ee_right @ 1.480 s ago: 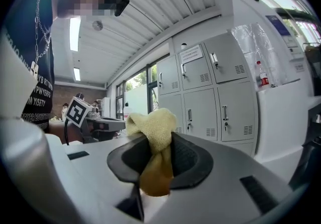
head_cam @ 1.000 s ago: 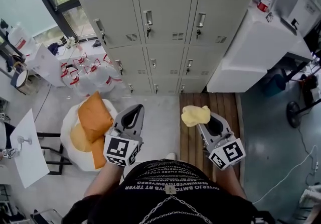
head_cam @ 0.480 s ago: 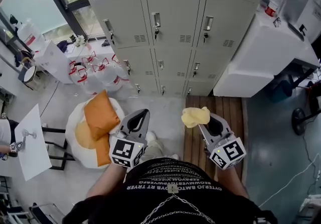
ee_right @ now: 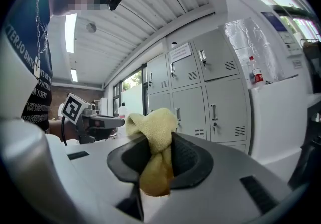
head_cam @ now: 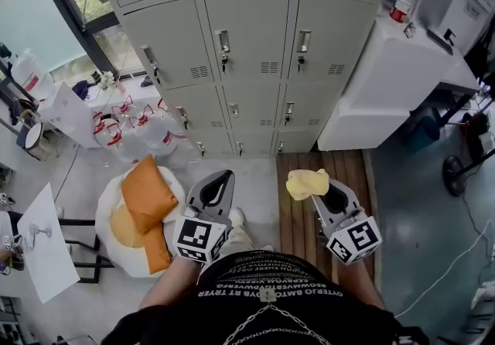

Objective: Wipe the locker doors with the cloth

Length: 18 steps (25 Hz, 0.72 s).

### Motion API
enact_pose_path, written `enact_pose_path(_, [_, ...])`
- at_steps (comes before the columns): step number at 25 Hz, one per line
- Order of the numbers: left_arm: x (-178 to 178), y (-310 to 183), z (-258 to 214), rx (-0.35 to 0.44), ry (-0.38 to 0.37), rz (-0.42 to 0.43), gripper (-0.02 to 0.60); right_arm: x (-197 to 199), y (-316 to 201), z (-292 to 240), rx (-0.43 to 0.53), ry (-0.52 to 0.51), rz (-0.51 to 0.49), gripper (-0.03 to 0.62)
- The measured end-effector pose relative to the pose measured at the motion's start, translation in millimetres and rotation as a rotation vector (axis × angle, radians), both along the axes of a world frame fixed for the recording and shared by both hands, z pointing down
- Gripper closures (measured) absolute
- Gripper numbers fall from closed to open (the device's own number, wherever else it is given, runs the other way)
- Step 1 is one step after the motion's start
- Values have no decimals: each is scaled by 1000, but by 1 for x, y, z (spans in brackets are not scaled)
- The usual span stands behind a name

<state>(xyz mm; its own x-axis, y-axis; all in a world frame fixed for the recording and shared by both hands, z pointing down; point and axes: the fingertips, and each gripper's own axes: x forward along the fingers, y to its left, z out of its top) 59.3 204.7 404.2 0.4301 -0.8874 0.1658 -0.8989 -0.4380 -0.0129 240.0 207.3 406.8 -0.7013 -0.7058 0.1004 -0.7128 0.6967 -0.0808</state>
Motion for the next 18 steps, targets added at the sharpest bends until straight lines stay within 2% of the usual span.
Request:
enact_pose_path(4, [-2,-16,-3,28,-11,23,578,-16,-9,2,-6,2,-14,502])
enact_pose_path(10, [-22,-40,10,-10,18,8,578,-32,-35,4,-2,19,-19,502])
enact_pose_path(18, [-48,-91,12,-10,15,-12,578,-54,-93,-5,-4,3,-17,502])
